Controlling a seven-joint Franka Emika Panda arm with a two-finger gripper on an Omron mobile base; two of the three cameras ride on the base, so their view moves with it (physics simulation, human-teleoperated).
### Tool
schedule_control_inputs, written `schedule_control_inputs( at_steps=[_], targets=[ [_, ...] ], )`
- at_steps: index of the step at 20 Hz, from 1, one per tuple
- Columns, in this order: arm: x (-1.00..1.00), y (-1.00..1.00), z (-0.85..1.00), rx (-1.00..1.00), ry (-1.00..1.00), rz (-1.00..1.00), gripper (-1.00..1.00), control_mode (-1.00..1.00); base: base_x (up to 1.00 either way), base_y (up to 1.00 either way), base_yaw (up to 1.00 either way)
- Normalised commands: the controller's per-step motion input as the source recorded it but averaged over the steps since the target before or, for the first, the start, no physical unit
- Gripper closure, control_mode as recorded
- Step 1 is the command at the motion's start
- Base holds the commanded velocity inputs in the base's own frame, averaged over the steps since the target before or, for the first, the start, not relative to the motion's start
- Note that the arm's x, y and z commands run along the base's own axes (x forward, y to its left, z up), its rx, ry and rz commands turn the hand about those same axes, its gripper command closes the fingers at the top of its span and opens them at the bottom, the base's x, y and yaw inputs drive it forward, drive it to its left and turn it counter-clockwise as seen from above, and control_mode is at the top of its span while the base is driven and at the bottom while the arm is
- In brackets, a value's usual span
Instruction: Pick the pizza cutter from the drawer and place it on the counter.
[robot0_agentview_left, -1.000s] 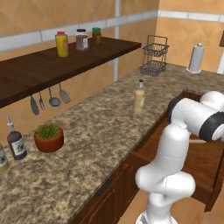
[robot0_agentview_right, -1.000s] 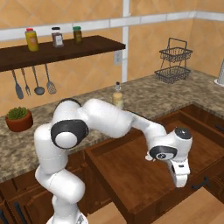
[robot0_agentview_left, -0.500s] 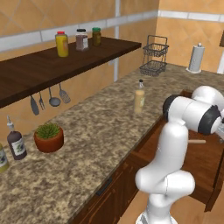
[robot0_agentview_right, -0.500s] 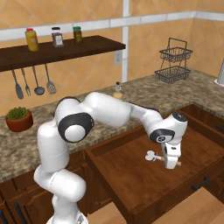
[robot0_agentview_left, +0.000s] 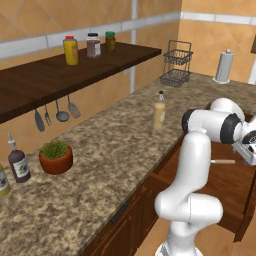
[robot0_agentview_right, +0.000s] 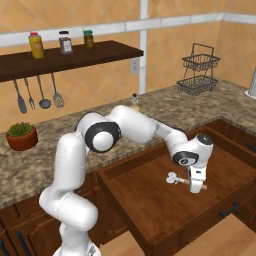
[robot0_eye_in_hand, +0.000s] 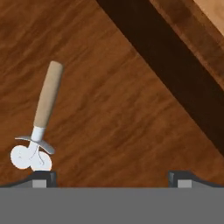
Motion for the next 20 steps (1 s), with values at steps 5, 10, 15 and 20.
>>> schedule_control_inputs(
  at_steps=[5,10,15,20],
  targets=[
    [0.52,-0.08,-0.48,0.0,0.03,-0.11,-1.0,-1.0,0.0,0.0,0.0],
    [0.44,-0.15,-0.29,0.0,0.01,-0.02,-1.0,-1.0,0.0,0.0,0.0],
    [0.27,-0.18,-0.48,0.0,0.03,0.0,-1.0,-1.0,0.0,0.0,0.0],
    [0.33,-0.24,-0.48,0.0,0.0,0.0,-1.0,-1.0,0.0,0.0,0.0]
  ],
)
